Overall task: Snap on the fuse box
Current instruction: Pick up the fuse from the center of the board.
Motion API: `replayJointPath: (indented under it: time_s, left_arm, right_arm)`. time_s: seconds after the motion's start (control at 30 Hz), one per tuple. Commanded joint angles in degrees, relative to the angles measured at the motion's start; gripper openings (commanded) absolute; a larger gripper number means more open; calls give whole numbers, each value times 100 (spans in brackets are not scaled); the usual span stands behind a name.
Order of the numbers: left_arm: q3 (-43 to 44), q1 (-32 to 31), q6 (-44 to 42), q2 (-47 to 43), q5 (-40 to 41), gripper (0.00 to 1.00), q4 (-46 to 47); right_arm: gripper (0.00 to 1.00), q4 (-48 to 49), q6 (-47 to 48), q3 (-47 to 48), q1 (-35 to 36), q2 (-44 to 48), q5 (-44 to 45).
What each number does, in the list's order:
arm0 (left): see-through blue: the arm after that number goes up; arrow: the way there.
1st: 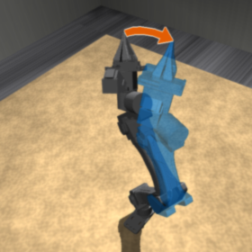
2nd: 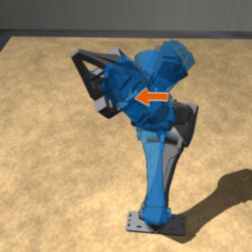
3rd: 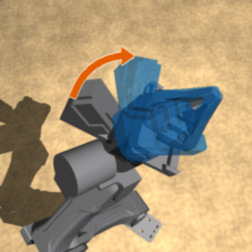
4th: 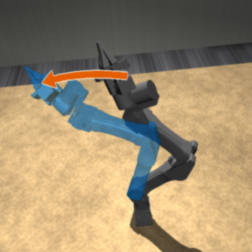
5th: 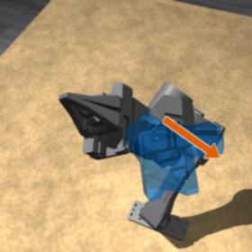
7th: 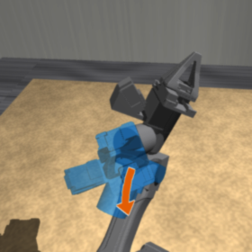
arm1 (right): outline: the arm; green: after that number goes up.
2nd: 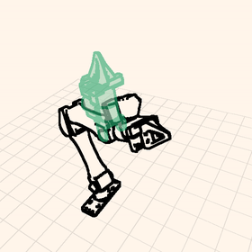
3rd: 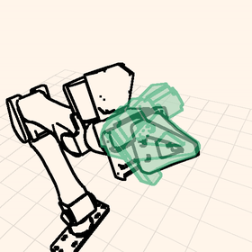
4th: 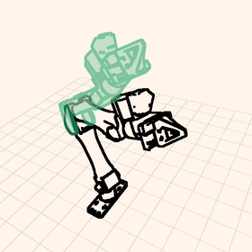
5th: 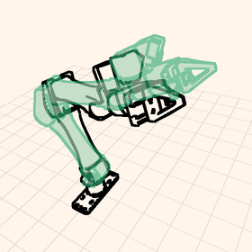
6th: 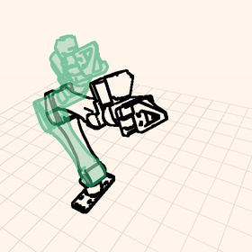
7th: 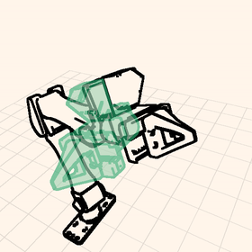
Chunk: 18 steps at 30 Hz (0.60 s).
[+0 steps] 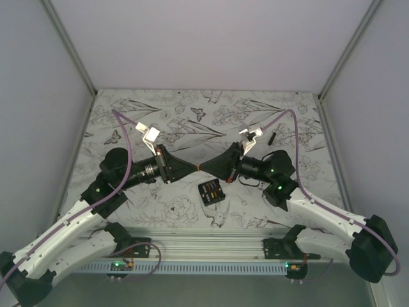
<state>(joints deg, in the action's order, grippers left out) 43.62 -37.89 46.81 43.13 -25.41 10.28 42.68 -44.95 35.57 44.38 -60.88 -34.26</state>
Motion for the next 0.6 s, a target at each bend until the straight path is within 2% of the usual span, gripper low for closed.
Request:
replayJointPath:
  time_s: [0.0,0.17,0.23,0.43,0.57]
  left_arm:
    - [16,-50,-48,-20,-201,10,326]
    - [-9,-48,-58,10,-175,0,325]
    - [-68,-47,-49,13,-72,0,328]
    - [-241,-42,-127,63,480,0,-82]
    - [-139,19,-342,297,1005,0,-985]
  right_arm:
    - [0,139,-43,2,0,-109,-27]
    - [0,151,-67,2,0,-164,-15]
    - [1,16,-20,2,1,-175,52]
    - [26,-972,371,-108,-52,94,591]
    - [32,-1746,511,-285,-285,355,950]
